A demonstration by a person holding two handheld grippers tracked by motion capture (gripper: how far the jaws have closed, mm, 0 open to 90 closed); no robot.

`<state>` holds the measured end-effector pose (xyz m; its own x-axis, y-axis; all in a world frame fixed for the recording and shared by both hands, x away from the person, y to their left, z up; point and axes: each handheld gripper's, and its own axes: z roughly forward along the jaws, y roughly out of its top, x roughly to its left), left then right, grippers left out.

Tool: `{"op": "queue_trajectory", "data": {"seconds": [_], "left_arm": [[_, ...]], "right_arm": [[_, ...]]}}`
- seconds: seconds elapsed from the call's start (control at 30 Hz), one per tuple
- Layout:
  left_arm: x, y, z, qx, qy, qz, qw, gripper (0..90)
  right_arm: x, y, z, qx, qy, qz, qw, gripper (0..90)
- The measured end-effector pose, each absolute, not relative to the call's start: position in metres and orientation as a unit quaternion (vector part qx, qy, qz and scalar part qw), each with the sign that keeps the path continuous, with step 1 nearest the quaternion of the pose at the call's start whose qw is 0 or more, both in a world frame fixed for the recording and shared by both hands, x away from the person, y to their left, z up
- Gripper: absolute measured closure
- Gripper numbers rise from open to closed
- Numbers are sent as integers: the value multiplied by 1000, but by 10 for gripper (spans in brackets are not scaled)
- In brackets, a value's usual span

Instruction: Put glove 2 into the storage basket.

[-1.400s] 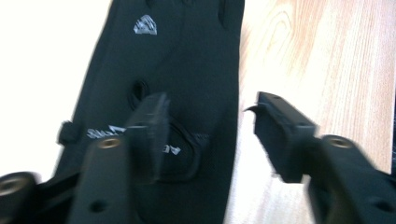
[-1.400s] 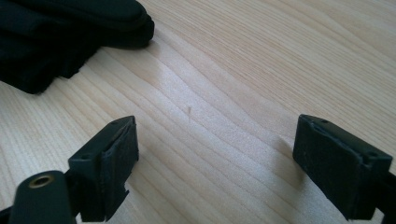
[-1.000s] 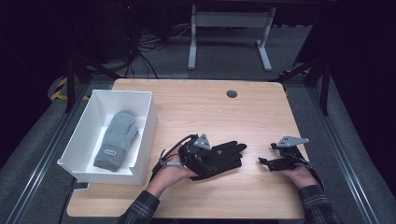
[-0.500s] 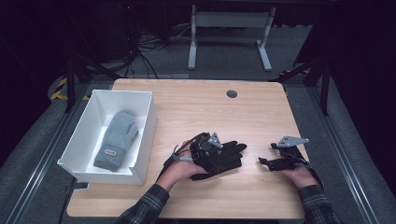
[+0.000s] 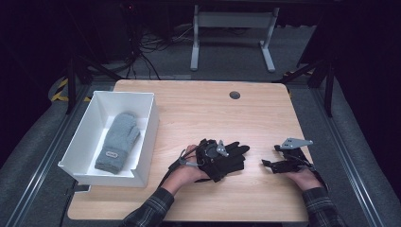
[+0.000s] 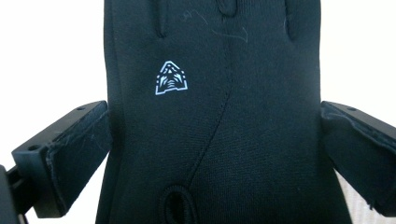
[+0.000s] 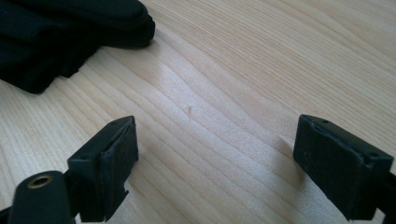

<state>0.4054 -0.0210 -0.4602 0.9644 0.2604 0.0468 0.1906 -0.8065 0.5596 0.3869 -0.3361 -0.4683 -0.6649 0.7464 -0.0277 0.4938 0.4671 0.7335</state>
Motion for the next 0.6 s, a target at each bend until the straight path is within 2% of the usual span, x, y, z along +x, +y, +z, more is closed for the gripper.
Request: {"op": "queue_trajectory", "data": {"seconds": [0.17, 0.3, 0.33, 0.6], "left_arm": [[406, -17, -460, 946, 120, 58, 296, 39], [409, -11, -458, 940, 127, 65, 308, 188], [410, -9, -458, 939, 130, 66, 312, 188], [414, -3, -455, 936, 145, 43, 317, 508]], "right_arm": [[387, -336, -468, 370, 838, 360, 175, 143], [387, -336, -468, 370, 838, 360, 175, 143], [387, -336, -468, 370, 838, 360, 175, 143], [387, -336, -468, 370, 838, 360, 175, 143]]}}
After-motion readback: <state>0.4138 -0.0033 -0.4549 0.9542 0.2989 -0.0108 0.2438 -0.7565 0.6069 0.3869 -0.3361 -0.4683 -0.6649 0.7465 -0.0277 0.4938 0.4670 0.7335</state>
